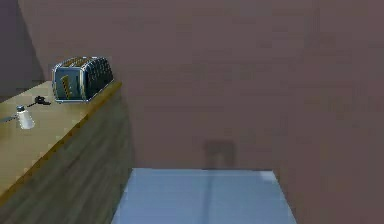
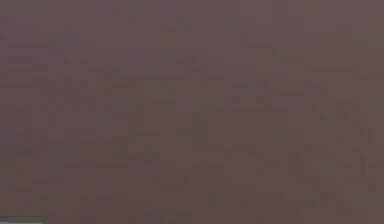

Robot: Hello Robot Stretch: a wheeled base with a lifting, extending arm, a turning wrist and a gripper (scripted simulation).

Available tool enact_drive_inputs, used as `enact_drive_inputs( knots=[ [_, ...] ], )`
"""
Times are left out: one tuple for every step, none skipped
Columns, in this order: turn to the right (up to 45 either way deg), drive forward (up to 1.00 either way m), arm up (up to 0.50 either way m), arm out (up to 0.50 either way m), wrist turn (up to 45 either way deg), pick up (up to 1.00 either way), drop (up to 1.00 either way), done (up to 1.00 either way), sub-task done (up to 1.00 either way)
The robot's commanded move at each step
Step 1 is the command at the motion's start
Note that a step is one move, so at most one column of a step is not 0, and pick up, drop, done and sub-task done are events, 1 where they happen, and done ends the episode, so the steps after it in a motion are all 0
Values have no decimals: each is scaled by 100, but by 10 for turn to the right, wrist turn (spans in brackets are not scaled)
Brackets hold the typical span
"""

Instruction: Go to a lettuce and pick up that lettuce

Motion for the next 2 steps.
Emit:
enact_drive_inputs(
  knots=[
    [-450, 0, 0, 0, 0, 0, 0, 0, 0],
    [-450, 0, 0, 0, 0, 0, 0, 0, 0]
  ],
)
